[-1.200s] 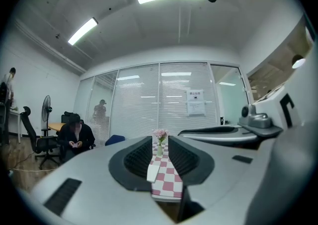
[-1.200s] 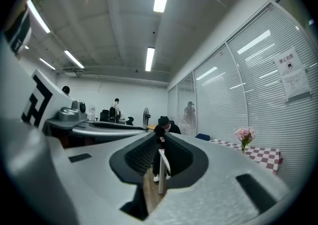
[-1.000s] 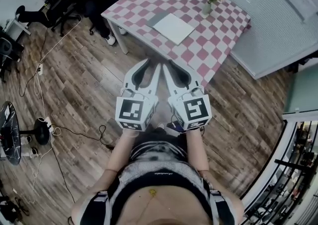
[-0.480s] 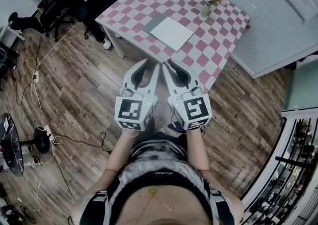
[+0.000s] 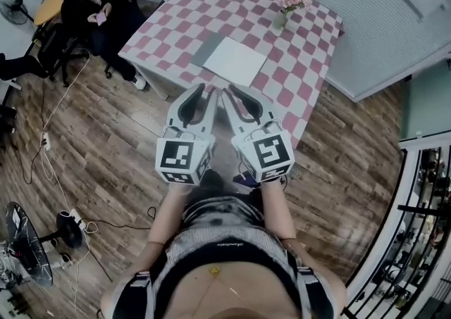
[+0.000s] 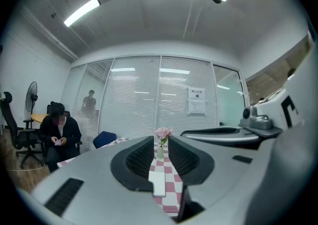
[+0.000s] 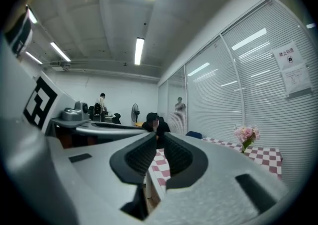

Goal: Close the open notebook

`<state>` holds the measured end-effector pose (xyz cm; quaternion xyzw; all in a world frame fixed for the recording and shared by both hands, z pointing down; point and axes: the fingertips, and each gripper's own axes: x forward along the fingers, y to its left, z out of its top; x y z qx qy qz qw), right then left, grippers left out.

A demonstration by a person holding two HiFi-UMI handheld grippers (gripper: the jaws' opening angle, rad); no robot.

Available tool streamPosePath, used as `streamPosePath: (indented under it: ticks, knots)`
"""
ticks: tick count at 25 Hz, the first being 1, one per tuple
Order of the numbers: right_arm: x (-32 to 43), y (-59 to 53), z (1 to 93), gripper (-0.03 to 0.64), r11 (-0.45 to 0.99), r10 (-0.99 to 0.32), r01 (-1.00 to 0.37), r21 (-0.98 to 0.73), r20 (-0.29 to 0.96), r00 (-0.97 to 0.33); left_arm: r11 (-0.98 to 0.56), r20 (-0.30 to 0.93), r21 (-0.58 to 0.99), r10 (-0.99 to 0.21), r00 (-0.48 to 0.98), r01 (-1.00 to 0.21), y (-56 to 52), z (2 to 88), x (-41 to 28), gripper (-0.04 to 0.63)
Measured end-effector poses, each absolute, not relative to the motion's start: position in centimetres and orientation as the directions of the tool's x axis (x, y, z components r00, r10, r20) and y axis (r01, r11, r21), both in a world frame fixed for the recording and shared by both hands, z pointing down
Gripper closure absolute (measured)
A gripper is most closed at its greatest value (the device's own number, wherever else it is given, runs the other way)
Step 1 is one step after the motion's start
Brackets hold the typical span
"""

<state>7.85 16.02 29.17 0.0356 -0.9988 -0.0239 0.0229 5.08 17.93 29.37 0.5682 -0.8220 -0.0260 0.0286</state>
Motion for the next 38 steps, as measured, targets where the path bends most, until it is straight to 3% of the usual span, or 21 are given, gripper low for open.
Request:
streamPosePath:
  ticks: [25, 38]
  knots:
    - [-1.1, 15.2, 30.1, 0.569, 0.987, -0.158, -0.154, 0.051, 0.069, -0.985, 0.294, 0.028, 0.098, -0.956, -0.292, -0.951, 18.0, 30.3, -4.3, 0.514]
    - [-5.2, 9.5, 30.1, 0.571, 0.989, -0.147, -0.145, 0.032, 0.06, -0.987, 0.288, 0.046, 0.102, -0.958, -0.284, -0.952, 11.9, 30.8, -8.0, 0.514]
